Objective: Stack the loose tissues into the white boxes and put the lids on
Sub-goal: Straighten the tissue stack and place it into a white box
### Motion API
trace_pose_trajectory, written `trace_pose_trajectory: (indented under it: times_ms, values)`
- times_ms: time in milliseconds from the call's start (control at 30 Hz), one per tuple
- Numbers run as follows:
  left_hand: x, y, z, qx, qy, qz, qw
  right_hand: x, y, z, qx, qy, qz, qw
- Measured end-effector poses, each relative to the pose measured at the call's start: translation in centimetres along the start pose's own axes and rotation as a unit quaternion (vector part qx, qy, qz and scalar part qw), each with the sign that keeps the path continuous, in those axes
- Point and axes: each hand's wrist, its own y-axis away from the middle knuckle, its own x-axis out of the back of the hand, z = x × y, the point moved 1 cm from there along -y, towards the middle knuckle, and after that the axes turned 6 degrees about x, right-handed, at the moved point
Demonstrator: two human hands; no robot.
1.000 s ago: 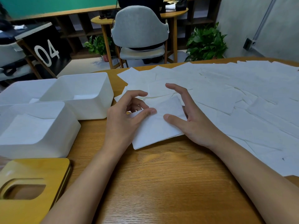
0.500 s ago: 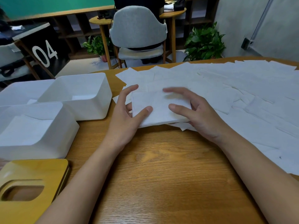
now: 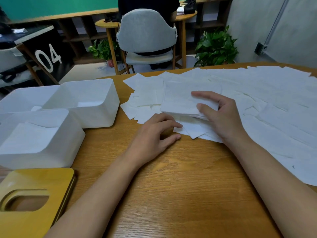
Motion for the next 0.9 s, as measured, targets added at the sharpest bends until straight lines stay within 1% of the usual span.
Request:
trace_pose_trajectory:
  times_ms: [233,367,600,700,900]
  values:
    - [-0.9,-1.2,1.9,-0.026,0.011,-0.017,0.999,1.4,-0.7,-0.2,0.01,0.032,-0.033,0.999]
    - [-2.2,-2.3,3.0,-0.066,-0.009,-0.009,0.998,3.4,-0.7,0.1,0.017,0.053,-0.041,0.998]
    - [-1.5,-1.6,3.2,-0.035,0.04,0.042,0.998,3.5,0.3,0.9,0.004,0.018,-0.072,0.997]
    - [-0.7,-1.3,3.6,-0.026,0.074,0.086,0.993,3.4,0.2,0.6,0.011,0.011,-0.084,0.996]
    - [-0.2,-1.5,4.2,-0.058,0.087,0.226,0.969,2.7,1.1,0.1,0.068,0.064,-0.12,0.988]
